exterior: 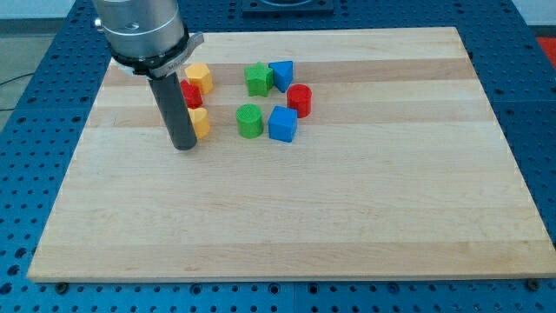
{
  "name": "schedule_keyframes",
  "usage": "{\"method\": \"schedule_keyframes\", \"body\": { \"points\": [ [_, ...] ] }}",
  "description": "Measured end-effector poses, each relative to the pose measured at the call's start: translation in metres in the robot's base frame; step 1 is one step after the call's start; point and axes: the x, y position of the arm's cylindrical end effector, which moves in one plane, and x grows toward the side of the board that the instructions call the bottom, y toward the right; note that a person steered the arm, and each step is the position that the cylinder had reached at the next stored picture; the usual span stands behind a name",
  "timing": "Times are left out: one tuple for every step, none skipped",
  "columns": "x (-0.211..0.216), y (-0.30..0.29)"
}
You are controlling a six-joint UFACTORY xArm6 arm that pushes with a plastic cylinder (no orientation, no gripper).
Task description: Move blue cube into the red circle
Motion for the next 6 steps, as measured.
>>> {"method": "schedule_keyframes", "body": {
  "points": [
    [0.014,0.057],
    [0.009,0.067],
    [0.001,0.085],
    [-0.004,0.115],
    [-0.004,0.140],
    [-0.041,0.152]
  ]
}}
